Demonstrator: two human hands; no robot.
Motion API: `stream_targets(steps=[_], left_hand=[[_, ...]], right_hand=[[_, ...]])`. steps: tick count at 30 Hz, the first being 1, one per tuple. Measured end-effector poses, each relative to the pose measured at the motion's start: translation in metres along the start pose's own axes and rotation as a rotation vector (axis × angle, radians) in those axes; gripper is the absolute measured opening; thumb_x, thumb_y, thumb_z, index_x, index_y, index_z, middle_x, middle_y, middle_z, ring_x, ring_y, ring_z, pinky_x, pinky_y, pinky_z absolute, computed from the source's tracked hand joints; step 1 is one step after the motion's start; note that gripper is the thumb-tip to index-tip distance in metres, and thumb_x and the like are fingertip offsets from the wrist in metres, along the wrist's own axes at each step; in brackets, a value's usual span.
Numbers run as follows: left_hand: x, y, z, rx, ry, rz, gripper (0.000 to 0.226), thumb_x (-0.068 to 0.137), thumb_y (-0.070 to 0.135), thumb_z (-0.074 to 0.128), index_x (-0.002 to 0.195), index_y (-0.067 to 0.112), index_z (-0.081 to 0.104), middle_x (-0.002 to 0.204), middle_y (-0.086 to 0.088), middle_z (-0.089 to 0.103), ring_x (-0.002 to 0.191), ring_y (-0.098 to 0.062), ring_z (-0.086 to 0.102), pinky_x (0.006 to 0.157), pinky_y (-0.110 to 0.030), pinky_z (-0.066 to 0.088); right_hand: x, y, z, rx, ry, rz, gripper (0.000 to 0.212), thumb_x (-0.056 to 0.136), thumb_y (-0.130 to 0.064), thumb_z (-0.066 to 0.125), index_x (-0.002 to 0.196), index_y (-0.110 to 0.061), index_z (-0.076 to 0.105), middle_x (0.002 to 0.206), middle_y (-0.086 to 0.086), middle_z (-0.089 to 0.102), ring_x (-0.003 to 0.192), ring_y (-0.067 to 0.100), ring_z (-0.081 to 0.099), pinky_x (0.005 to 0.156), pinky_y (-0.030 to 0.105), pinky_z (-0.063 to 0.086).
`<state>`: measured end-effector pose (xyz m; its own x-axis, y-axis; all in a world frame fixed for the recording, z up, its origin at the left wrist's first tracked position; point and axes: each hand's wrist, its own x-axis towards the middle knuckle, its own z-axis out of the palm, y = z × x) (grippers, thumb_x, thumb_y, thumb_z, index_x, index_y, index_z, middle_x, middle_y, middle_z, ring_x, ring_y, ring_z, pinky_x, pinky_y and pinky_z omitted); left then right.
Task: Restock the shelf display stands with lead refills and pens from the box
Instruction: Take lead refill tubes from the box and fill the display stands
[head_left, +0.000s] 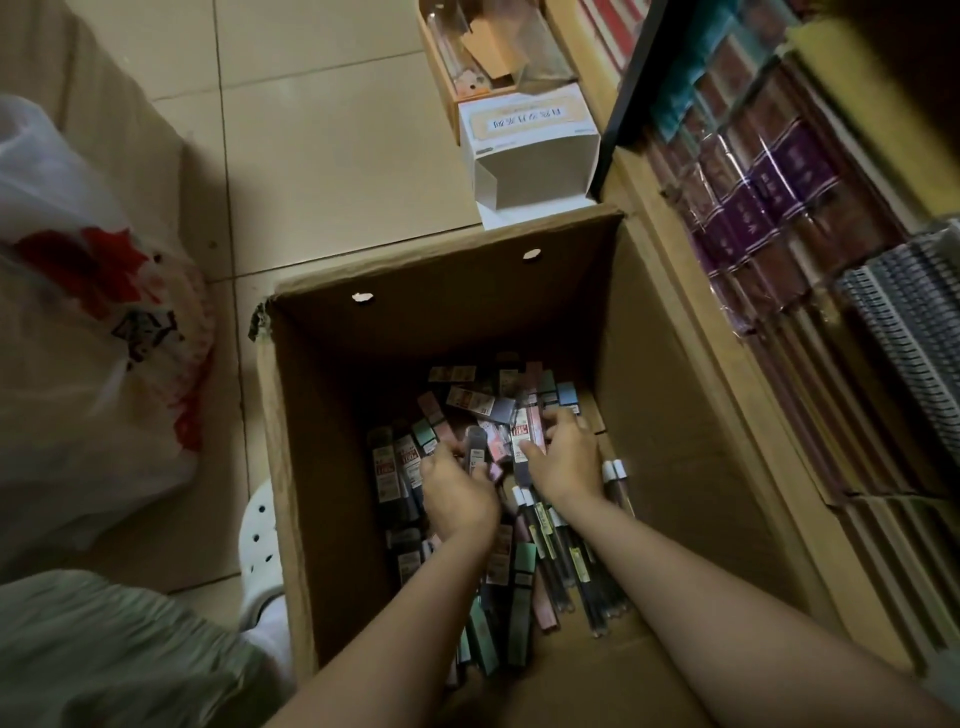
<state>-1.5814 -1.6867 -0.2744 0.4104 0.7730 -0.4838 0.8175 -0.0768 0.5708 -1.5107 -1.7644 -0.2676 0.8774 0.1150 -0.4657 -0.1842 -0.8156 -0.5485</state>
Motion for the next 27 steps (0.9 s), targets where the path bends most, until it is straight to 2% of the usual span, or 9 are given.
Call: stream_targets(steps=[5,8,11,13,15,19,21,24,27], left_hand=[[-0.006,0.002,-0.013,-0.245,-0.092,-0.030,0.025,0.096,0.018,0.055,0.121,0.020,0.048,0.108,-0.004,0.064,0.091,-0.020,0.066,0.077,-0.043,0.058],[-0.011,0.013,-0.027,-0.537,-0.275,-0.146,0.028,0.099,0.011,0.049,0.124,0.021,0.040,0.101,-0.006,0.062,0.077,-0.017,0.068,0.059,-0.035,0.058],[-0.020,0.039,-0.046,-0.707,-0.452,-0.179,0.023,0.102,0.003,0.038,0.120,0.018,0.036,0.086,-0.009,0.057,0.068,-0.018,0.058,0.055,-0.030,0.047],[-0.026,0.068,-0.063,-0.614,-0.569,-0.060,0.013,0.101,0.000,0.037,0.108,0.010,0.041,0.080,-0.011,0.054,0.061,-0.018,0.054,0.050,-0.029,0.048],[-0.030,0.101,-0.086,-0.520,-0.739,0.076,0.006,0.101,0.009,0.045,0.105,0.007,0.050,0.087,-0.017,0.058,0.070,-0.022,0.060,0.056,-0.030,0.052],[-0.049,0.173,-0.146,-0.391,-1.038,0.356,0.051,0.083,0.035,0.071,0.128,0.017,0.053,0.119,-0.014,0.066,0.106,-0.029,0.065,0.081,-0.043,0.055],[-0.071,0.203,-0.167,-0.406,-1.077,0.543,0.058,0.075,0.031,0.077,0.127,0.015,0.056,0.117,-0.013,0.068,0.104,-0.027,0.066,0.085,-0.043,0.055],[-0.104,0.235,-0.184,-0.384,-1.045,0.756,0.064,0.065,0.021,0.082,0.123,0.012,0.058,0.110,-0.013,0.071,0.099,-0.028,0.068,0.086,-0.042,0.056],[-0.127,0.253,-0.190,-0.385,-1.063,0.874,0.062,0.060,0.022,0.084,0.117,0.016,0.061,0.105,-0.013,0.072,0.096,-0.027,0.070,0.083,-0.042,0.056]], right_hand=[[-0.015,0.011,-0.010,0.077,-0.080,0.113,0.028,0.093,-0.011,0.063,0.119,-0.008,0.056,0.116,0.011,0.065,0.101,0.023,0.061,0.080,0.027,0.047],[-0.025,0.011,-0.029,0.169,-0.108,0.233,0.020,0.092,-0.008,0.062,0.111,-0.010,0.056,0.116,0.012,0.066,0.102,0.023,0.062,0.089,0.033,0.050],[-0.037,-0.006,-0.059,0.250,-0.162,0.204,0.017,0.091,-0.002,0.063,0.103,-0.011,0.055,0.117,0.017,0.066,0.104,0.025,0.063,0.092,0.035,0.051],[-0.048,-0.026,-0.087,0.314,-0.174,0.130,0.032,0.091,0.001,0.062,0.121,0.001,0.052,0.121,0.021,0.064,0.103,0.025,0.063,0.085,0.033,0.052],[-0.064,-0.051,-0.122,0.372,-0.203,0.062,0.042,0.091,0.002,0.060,0.131,0.004,0.046,0.125,0.023,0.062,0.108,0.028,0.063,0.088,0.037,0.053],[-0.110,-0.097,-0.204,0.404,-0.176,-0.089,0.041,0.094,-0.004,0.059,0.132,-0.004,0.045,0.123,0.015,0.065,0.107,0.024,0.064,0.091,0.039,0.054],[-0.138,-0.111,-0.239,0.444,-0.120,-0.162,0.033,0.094,-0.004,0.058,0.126,-0.007,0.050,0.117,0.014,0.067,0.106,0.027,0.065,0.093,0.044,0.054],[-0.173,-0.116,-0.271,0.524,-0.062,-0.258,0.025,0.093,0.000,0.058,0.114,-0.013,0.054,0.102,0.004,0.069,0.087,0.016,0.067,0.073,0.031,0.057],[-0.197,-0.113,-0.291,0.579,0.057,-0.293,0.032,0.090,0.001,0.063,0.119,-0.008,0.052,0.105,0.006,0.069,0.089,0.015,0.068,0.065,0.023,0.058]])
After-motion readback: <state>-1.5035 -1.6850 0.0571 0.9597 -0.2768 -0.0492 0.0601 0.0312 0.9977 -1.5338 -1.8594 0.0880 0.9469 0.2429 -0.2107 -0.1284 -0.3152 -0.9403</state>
